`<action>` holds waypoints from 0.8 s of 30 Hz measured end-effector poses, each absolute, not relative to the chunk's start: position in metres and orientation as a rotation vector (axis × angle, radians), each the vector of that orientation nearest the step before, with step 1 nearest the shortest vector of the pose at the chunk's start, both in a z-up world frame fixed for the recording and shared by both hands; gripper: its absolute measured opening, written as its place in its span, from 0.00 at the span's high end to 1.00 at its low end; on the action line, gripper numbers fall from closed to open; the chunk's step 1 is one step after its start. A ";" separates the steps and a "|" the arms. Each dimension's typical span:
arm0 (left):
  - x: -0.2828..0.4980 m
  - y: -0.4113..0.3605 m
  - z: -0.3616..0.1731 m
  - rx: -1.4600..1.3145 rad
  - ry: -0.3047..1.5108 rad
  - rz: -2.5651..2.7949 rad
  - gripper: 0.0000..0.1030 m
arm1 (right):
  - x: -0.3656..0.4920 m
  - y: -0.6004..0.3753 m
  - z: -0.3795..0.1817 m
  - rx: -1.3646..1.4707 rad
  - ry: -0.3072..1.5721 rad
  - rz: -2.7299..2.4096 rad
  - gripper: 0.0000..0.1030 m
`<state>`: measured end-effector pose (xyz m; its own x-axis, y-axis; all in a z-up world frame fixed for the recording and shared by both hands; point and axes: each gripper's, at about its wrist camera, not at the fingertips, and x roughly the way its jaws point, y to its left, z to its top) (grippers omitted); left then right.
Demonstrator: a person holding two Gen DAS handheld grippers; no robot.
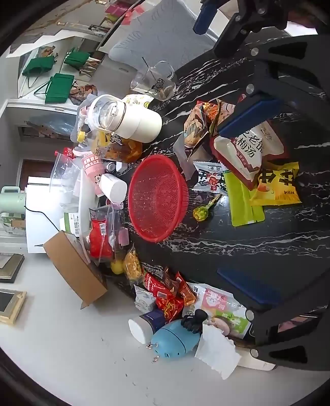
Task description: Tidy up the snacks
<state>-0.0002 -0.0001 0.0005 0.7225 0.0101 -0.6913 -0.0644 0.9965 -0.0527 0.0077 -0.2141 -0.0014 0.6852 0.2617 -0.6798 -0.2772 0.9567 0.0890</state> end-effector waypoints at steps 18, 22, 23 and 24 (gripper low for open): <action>-0.001 -0.005 -0.003 -0.062 0.784 -0.009 0.00 | 0.009 -0.217 -0.007 0.022 0.778 0.298 0.00; -0.003 -0.006 -0.003 -0.051 0.772 -0.023 0.00 | 0.009 -0.217 -0.009 0.031 0.782 0.294 0.00; -0.003 -0.007 -0.002 -0.049 0.771 -0.026 0.00 | 0.009 -0.217 -0.010 0.034 0.782 0.295 0.00; -0.003 -0.008 -0.002 -0.048 0.771 -0.029 0.00 | 0.009 -0.217 -0.010 0.035 0.784 0.297 0.00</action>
<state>-0.0029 -0.0076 -0.0019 0.7169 -0.0438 -0.6958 0.0087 0.9985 -0.0539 0.0088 -0.2168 -0.0101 0.6691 0.2761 -0.6900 -0.2505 0.9579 0.1404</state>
